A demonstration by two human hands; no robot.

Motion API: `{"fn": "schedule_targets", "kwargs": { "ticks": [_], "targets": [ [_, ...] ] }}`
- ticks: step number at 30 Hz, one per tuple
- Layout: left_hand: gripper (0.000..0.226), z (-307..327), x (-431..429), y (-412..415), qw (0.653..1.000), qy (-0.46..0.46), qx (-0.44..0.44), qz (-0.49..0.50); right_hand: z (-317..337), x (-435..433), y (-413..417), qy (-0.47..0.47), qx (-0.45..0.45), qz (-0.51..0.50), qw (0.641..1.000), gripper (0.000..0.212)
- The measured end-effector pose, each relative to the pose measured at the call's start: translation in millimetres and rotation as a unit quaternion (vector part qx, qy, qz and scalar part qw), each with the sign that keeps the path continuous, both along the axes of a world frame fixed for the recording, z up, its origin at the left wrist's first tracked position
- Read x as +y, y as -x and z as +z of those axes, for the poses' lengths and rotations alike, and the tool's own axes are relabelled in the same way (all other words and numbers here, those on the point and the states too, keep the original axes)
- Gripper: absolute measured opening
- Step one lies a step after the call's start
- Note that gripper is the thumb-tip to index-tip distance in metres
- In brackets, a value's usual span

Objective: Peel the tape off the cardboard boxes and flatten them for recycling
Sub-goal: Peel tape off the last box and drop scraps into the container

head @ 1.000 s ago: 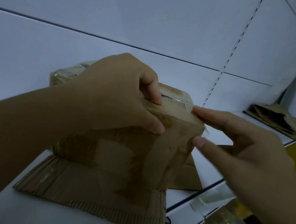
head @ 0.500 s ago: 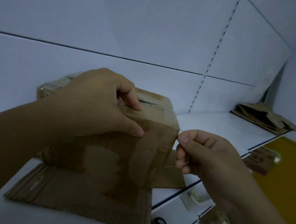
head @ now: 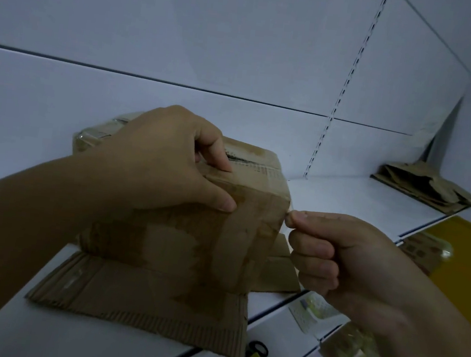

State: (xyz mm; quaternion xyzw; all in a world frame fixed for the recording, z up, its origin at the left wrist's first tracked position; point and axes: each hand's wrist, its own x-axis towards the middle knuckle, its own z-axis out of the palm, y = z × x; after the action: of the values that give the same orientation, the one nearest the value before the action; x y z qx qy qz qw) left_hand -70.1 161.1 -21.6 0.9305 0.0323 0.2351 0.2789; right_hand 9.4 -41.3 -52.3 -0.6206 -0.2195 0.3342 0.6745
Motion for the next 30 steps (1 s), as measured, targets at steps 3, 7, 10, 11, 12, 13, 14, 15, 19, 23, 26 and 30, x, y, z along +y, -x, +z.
{"fn": "schedule_targets", "kwargs": {
  "ticks": [3, 7, 10, 11, 12, 13, 14, 15, 19, 23, 26, 30],
  "targets": [
    [0.046, 0, 0, 1, 1.0, -0.003, 0.003, -0.001, 3, -1, 3, 0.043, -0.071, -0.026, 0.996, 0.019],
    [0.044, 1, 1, 1, 1.0, 0.0, 0.005, -0.005, 9, -6, 4, 0.16, -0.416, -0.156, 0.881, 0.018],
    [0.045, 1, 2, 0, 1.0, 0.002, 0.003, -0.01, 3, -9, -4, 0.208, -0.556, -0.178, 0.785, 0.021],
    [0.045, 1, 2, 0, 1.0, 0.002, 0.004, -0.012, 0, -10, -7, 0.202, -0.594, -0.184, 0.756, 0.016],
    [0.044, 1, 2, 0, 1.0, 0.001, 0.004, -0.014, -4, -11, -10, 0.18, -0.642, -0.183, 0.722, 0.01],
    [0.044, 1, 2, 0, 1.0, 0.002, 0.005, -0.015, -7, -12, -13, 0.154, -0.692, -0.174, 0.683, 0.015],
    [0.045, 1, 2, 0, 1.0, 0.003, 0.004, -0.015, -10, -13, -17, 0.129, -0.736, -0.161, 0.645, 0.022],
    [0.045, 1, 3, 0, 1.0, 0.002, 0.004, -0.014, -13, -14, -23, 0.108, -0.77, -0.147, 0.611, 0.027],
    [0.048, 0, 4, -1, 1.0, -0.002, 0.0, -0.01, -12, -5, -40, 0.063, -0.842, -0.105, 0.526, 0.024],
    [0.048, -1, 3, -1, 1.0, -0.003, 0.001, -0.012, -5, -5, -52, 0.026, -0.879, -0.044, 0.473, 0.007],
    [0.048, 0, 3, -1, 1.0, -0.005, -0.002, -0.015, -3, -3, -55, 0.023, -0.887, -0.048, 0.459, 0.01],
    [0.05, 0, 4, -1, 1.0, -0.003, -0.002, -0.018, -8, -1, -57, 0.021, -0.881, -0.039, 0.471, 0.015]
  ]
}}
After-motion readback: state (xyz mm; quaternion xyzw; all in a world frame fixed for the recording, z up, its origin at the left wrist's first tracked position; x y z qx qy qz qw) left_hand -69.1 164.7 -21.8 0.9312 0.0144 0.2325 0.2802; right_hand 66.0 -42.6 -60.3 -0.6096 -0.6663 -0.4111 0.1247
